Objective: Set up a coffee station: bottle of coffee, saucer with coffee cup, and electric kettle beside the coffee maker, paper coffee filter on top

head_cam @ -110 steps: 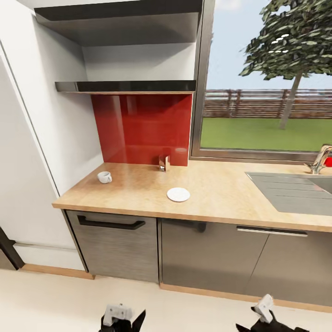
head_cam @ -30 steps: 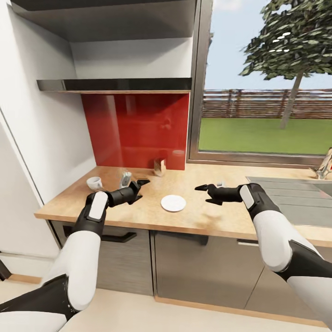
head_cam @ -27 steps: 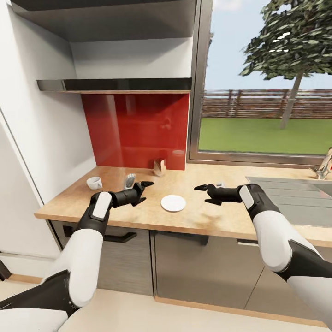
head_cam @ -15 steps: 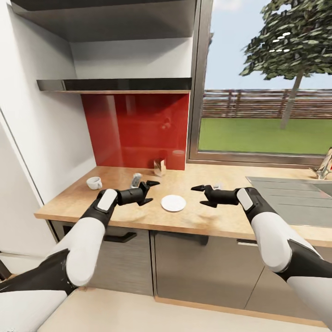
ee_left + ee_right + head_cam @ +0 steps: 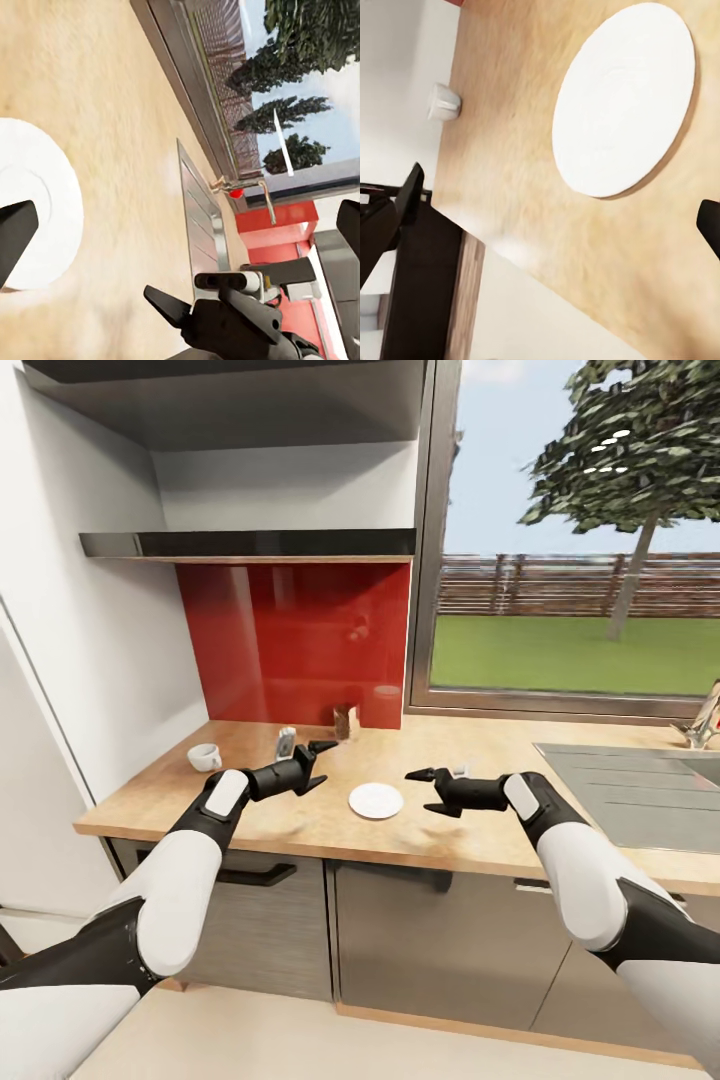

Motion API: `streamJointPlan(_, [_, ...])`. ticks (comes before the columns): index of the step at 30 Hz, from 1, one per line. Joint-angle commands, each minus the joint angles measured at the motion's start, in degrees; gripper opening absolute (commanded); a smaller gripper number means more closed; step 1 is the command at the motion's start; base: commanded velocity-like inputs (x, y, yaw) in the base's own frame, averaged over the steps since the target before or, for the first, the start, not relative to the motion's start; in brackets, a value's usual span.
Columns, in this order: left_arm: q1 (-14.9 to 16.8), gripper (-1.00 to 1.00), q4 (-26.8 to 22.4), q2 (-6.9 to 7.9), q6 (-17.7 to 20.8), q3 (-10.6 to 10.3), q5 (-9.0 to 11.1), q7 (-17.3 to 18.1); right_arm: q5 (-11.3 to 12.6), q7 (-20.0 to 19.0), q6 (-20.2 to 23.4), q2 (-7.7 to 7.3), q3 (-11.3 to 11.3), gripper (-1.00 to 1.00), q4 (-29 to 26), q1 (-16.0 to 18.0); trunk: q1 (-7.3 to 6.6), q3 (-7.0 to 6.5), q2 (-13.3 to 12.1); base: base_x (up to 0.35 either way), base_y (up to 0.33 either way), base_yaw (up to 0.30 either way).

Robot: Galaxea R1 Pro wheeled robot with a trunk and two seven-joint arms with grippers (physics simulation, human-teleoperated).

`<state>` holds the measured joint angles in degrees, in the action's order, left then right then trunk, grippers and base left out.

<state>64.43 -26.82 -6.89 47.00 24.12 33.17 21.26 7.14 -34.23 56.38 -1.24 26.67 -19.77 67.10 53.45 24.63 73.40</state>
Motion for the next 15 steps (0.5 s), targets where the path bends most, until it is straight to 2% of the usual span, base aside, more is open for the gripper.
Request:
streamJointPlan(1, [0.07,1.0,0.02,-0.03,0.32,0.51,-0.21,0.2,0.33,0.21,0.4,0.04,0.22,1.0,0.12,0.05,0.0,0.07,0.04,0.096,0.0,0.0])
streamJointPlan(9, [0.06,1.0,0.23,0.32,0.21,0.57,-0.25,0.36,0.33,0.29,0.4,0.07,0.26,1.0,0.41,0.05,0.0,0.07,0.04,0.105,-0.007,0.0])
streamJointPlan(15, [0.06,1.0,0.32,0.56,0.2,0.63,-0.34,0.37,0.33,0.3,0.38,0.08,0.3,1.0,0.64,0.05,0.0,0.07,0.04,0.163,-0.111,0.0])
